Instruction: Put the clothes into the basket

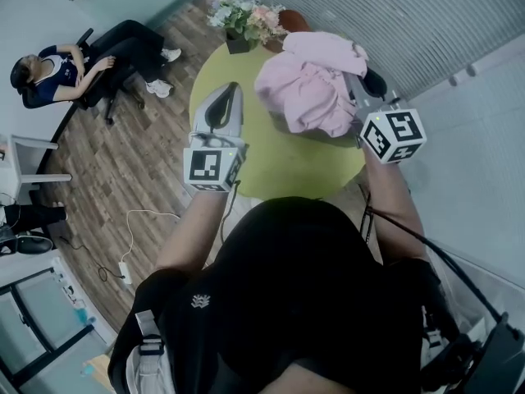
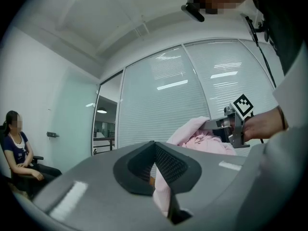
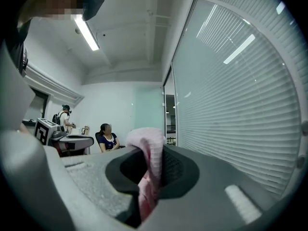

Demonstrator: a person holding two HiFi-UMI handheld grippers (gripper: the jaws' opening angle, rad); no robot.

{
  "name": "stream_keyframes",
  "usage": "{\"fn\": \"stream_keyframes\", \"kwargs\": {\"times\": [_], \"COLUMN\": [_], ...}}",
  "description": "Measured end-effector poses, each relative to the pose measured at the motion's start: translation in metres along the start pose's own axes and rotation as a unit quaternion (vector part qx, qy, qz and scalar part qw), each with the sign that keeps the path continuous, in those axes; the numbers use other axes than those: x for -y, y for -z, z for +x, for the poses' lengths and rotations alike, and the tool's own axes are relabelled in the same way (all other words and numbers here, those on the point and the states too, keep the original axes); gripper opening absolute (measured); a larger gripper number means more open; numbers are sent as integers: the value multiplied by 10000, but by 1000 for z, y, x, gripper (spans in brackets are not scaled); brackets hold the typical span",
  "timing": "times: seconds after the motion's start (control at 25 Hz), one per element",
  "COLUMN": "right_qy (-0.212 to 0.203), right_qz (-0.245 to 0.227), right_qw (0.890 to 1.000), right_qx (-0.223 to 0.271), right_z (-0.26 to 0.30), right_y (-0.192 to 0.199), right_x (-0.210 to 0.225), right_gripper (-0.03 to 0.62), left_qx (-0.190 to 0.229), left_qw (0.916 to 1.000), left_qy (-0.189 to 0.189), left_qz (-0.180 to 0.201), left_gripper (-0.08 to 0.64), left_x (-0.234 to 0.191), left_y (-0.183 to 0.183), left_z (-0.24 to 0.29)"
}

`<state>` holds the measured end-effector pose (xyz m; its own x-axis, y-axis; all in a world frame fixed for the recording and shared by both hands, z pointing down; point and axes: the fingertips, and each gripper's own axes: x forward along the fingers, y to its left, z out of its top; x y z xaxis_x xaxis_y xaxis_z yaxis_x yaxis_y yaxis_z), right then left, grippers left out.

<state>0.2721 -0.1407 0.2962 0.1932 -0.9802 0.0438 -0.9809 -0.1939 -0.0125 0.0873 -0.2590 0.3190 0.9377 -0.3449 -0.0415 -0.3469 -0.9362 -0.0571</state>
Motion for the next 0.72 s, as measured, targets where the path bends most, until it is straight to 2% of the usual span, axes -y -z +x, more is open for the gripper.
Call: {"fn": "stream_keyframes", "kwargs": {"times": [0.16, 0.32, 0.56, 0.72], "right_qy": [227, 368, 571, 639], "right_qz": [-2, 25, 106, 183], "right_qw": [9997, 9993, 9983, 9977], "right_qx": [30, 43, -95, -162], "right_z": [-22, -26, -13, -27], "right_y": [-8, 6, 20, 24], "right_x": [11, 37, 55, 58], "right_gripper": [41, 41, 41, 41], "left_qx": [27, -41, 63, 45], "left_qw": [9999, 9997, 9992, 9990], "left_qy": [137, 242, 402, 442], "left_qz": [9, 39, 19, 8], "left_gripper": [8, 8, 8, 8], "left_x": [14, 26, 19, 28], "left_y": [-9, 9, 10, 6], "left_z": [0, 19, 46, 42]}}
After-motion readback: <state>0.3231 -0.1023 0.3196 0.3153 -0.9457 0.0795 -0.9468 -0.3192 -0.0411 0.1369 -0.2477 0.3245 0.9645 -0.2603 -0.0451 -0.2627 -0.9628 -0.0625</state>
